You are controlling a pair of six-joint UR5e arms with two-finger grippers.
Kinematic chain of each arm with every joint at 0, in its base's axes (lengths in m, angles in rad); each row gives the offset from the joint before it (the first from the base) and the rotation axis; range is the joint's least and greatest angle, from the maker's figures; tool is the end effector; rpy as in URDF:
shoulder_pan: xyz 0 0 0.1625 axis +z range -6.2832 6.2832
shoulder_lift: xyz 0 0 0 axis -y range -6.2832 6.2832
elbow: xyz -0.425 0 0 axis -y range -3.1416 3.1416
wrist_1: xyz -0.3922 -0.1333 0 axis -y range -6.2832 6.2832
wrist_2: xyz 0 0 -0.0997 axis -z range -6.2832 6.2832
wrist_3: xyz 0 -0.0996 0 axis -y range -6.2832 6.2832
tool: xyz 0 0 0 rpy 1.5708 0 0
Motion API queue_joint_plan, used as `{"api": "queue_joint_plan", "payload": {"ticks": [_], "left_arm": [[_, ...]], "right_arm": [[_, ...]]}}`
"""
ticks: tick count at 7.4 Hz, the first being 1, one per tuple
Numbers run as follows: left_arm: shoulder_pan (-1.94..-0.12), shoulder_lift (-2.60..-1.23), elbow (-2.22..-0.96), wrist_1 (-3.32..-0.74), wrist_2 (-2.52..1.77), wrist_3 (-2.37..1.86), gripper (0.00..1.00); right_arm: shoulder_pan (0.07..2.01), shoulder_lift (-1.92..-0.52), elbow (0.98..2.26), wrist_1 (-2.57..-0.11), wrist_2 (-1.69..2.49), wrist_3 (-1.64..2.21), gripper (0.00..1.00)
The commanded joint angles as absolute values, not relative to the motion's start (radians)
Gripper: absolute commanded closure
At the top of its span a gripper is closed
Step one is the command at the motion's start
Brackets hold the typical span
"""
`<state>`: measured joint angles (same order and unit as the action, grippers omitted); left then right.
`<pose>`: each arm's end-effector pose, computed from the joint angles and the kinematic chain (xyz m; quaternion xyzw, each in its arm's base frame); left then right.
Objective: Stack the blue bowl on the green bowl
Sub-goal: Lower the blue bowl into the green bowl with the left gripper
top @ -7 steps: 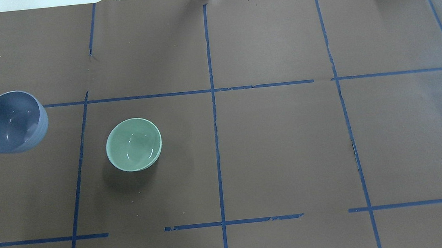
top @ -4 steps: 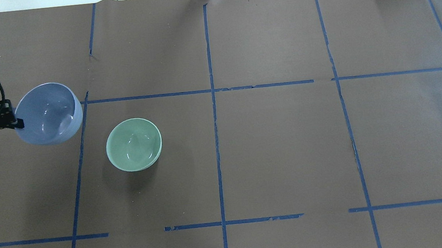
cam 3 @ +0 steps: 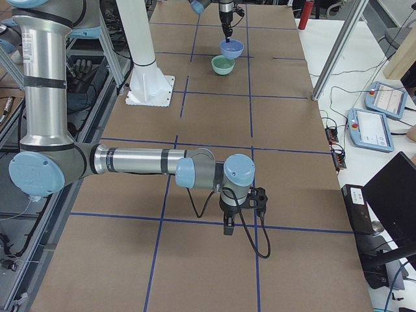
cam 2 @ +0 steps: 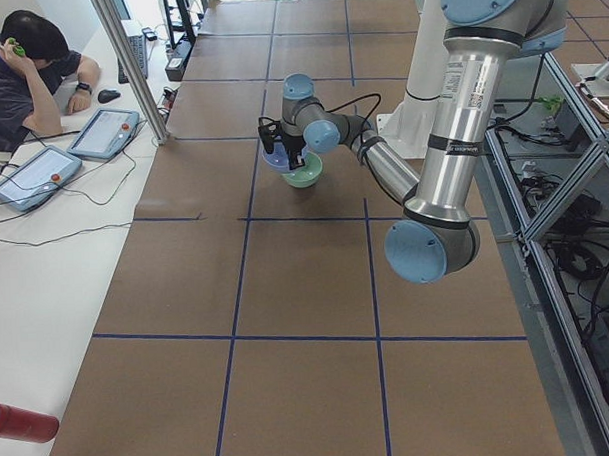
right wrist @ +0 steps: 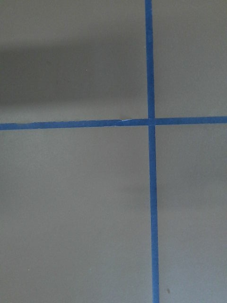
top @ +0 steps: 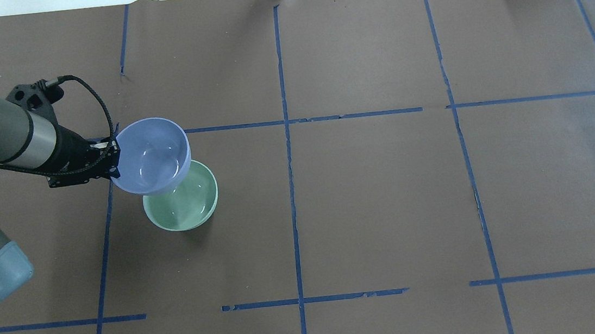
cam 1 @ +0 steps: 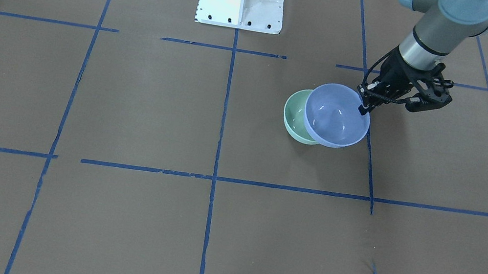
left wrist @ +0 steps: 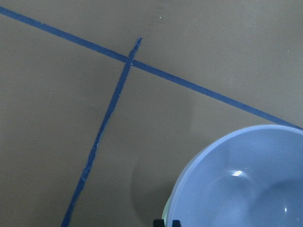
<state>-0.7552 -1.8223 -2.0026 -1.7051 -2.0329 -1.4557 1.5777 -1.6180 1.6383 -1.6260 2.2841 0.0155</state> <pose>0.3345 -0.4370 0.3148 -0.0274 0.4395 -0.1946 0.8765 0.0714 -0.4686 0.6578 -0.0179 -0.3490 0.0166 0.9368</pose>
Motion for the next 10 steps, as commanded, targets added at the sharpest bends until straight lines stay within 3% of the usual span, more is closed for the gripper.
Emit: {"api": "queue_joint_plan", "payload": {"ticks": [1,10], "left_arm": [[-0.701,-1.836,-1.990,-1.706,-2.013,-1.514,1.00],[-0.634,-1.829,-1.913,-1.770,-1.991,-1.529,1.00]], "right_arm": [[1.577,-1.618,1.638,-1.626,2.284,0.015,0.00],[1.578,-1.618,1.638,-1.626,2.284,0.015,0.00]]}}
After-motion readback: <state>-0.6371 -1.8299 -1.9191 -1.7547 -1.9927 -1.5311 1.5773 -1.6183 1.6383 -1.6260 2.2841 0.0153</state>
